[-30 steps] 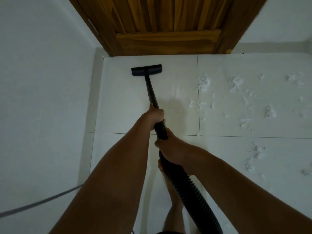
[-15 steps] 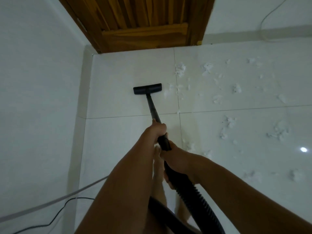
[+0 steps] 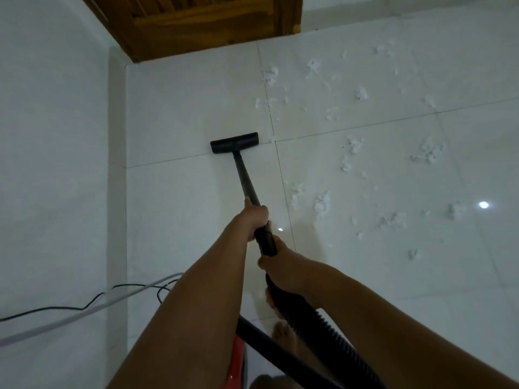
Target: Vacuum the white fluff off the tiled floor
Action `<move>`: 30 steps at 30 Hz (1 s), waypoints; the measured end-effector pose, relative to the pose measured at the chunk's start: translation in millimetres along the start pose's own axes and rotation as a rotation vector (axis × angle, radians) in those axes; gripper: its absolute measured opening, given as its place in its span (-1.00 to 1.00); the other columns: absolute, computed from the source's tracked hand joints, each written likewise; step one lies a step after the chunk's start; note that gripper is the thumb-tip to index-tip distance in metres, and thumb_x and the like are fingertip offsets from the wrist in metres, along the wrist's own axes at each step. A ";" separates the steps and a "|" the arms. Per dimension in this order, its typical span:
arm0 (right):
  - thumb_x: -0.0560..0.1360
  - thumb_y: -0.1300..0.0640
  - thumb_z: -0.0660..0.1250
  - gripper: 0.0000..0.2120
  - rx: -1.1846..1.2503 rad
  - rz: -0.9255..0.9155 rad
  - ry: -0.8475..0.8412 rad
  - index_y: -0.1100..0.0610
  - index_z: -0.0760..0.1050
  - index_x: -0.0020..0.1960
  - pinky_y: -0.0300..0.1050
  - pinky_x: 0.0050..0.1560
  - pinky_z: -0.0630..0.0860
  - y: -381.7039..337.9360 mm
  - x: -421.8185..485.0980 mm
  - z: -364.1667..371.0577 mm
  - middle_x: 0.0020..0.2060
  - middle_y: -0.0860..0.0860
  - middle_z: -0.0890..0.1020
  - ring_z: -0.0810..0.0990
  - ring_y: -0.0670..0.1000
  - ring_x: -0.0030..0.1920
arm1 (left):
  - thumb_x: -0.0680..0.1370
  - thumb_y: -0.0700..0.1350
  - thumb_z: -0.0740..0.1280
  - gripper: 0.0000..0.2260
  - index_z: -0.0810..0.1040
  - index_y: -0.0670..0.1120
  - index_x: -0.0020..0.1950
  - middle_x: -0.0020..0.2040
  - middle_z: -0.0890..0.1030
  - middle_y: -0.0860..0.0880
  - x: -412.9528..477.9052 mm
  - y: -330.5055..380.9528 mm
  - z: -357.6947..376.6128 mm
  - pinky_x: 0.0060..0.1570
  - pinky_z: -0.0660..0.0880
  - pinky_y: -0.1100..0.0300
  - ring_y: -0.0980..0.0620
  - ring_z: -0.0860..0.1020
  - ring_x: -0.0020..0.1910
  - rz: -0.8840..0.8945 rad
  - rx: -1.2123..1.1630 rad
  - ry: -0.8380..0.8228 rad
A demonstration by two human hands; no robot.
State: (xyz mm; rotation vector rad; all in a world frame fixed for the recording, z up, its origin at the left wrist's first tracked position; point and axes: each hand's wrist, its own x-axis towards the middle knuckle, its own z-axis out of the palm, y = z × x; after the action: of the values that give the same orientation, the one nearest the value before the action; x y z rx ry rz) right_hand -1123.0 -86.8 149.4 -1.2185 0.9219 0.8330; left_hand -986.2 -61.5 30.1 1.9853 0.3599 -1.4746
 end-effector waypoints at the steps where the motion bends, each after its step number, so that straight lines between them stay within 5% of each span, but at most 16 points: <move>1: 0.56 0.03 0.18 -0.31 -0.028 0.011 0.008 -0.32 -0.06 0.57 0.15 0.04 0.62 9.7 -6.2 7.2 -0.19 0.18 0.62 0.66 0.19 -0.23 | 0.65 -0.17 0.11 -0.33 -0.20 0.17 0.63 -0.03 0.53 -0.17 -4.2 -11.5 2.9 -0.24 0.56 0.09 0.01 0.51 -0.30 0.005 0.002 0.000; 3: 0.53 -0.04 0.19 -0.33 -0.093 0.022 0.043 -0.36 -0.03 0.53 0.11 0.18 0.54 44.0 2.5 20.5 -0.21 0.01 0.61 0.66 0.07 -0.22 | 0.65 -0.16 0.11 -0.32 -0.21 0.18 0.63 0.01 0.53 -0.18 -13.6 -35.3 8.6 -0.21 0.56 0.09 0.01 0.52 -0.29 0.014 0.008 -0.009; 6: 0.59 -0.13 0.24 -0.39 -0.135 0.003 0.149 -0.28 -0.03 0.51 0.03 -0.02 0.54 89.6 5.4 41.7 -0.14 -0.22 0.42 0.44 -0.23 -0.21 | 0.66 -0.15 0.11 -0.33 -0.21 0.18 0.62 0.18 0.56 -0.26 -23.8 -73.9 17.8 -0.16 0.57 0.09 0.01 0.52 -0.26 0.019 0.011 -0.009; 10: 0.65 0.13 0.15 -0.34 0.050 -0.032 0.029 -0.24 -0.06 0.61 0.18 0.04 0.61 121.9 -23.9 68.2 -0.14 0.17 0.54 0.57 0.17 -0.16 | 0.65 -0.16 0.11 -0.31 -0.23 0.20 0.61 0.17 0.55 -0.23 -40.1 -120.9 34.0 -0.18 0.58 0.08 0.01 0.52 -0.25 0.024 0.029 -0.025; 15: 0.65 0.16 0.12 -0.33 -0.010 -0.023 0.049 -0.18 -0.09 0.63 0.10 -0.13 0.62 169.2 -54.3 90.1 -0.09 0.18 0.54 0.57 0.11 -0.26 | 0.63 -0.17 0.11 -0.28 -0.27 0.20 0.61 0.31 0.52 -0.28 -64.6 -173.4 56.7 -0.03 0.62 0.01 -0.04 0.53 -0.18 0.023 0.063 -0.040; 18: 0.64 0.15 0.13 -0.33 0.031 -0.032 0.060 -0.20 -0.08 0.62 0.15 -0.11 0.64 199.1 -67.0 100.8 -0.13 0.18 0.54 0.56 0.12 -0.30 | 0.64 -0.19 0.11 -0.28 -0.28 0.19 0.60 0.08 0.55 -0.21 -82.2 -201.0 71.6 -0.05 0.61 0.05 -0.01 0.53 -0.23 0.030 0.051 -0.048; 20: 0.66 0.15 0.13 -0.34 0.100 -0.014 0.046 -0.27 -0.07 0.60 0.09 -0.22 0.63 220.6 -75.4 109.3 -0.15 0.21 0.55 0.57 0.14 -0.34 | 0.63 -0.21 0.12 -0.26 -0.29 0.18 0.60 0.12 0.56 -0.26 -90.8 -219.8 81.0 0.02 0.62 0.02 -0.03 0.54 -0.20 0.033 0.053 -0.050; 23: 0.63 0.11 0.15 -0.37 0.088 0.003 0.061 -0.33 0.00 0.56 0.15 -0.12 0.69 254.7 -84.5 124.1 0.01 0.25 0.57 0.61 0.19 -0.23 | 0.62 -0.22 0.13 -0.24 -0.30 0.19 0.60 0.18 0.56 -0.29 -100.2 -252.0 95.3 0.12 0.61 -0.05 -0.06 0.54 -0.16 0.038 0.055 -0.037; 26: 0.63 0.08 0.16 -0.39 0.105 0.022 0.065 -0.30 0.00 0.56 0.09 -0.12 0.68 294.7 -89.6 138.2 0.07 0.16 0.54 0.60 0.16 -0.18 | 0.65 -0.19 0.11 -0.29 -0.27 0.20 0.60 -0.10 0.53 -0.17 -114.4 -286.9 111.0 -0.04 0.63 0.04 0.01 0.52 -0.28 0.040 0.021 -0.020; 30: 0.67 0.13 0.17 -0.39 0.170 0.018 0.066 -0.15 0.00 0.61 -0.13 -0.46 0.57 347.5 -106.3 159.9 0.24 0.36 0.51 0.60 0.09 -0.46 | 0.67 -0.18 0.10 -0.33 -0.25 0.18 0.61 -0.12 0.51 -0.14 -140.9 -334.0 135.8 -0.18 0.59 0.10 0.03 0.49 -0.31 0.035 0.028 -0.003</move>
State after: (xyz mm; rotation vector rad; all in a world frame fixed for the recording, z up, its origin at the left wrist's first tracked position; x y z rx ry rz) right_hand -1459.8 122.3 125.5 -1.0965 1.0367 0.7168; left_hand -1323.3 128.8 29.7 2.0014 0.3030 -1.4678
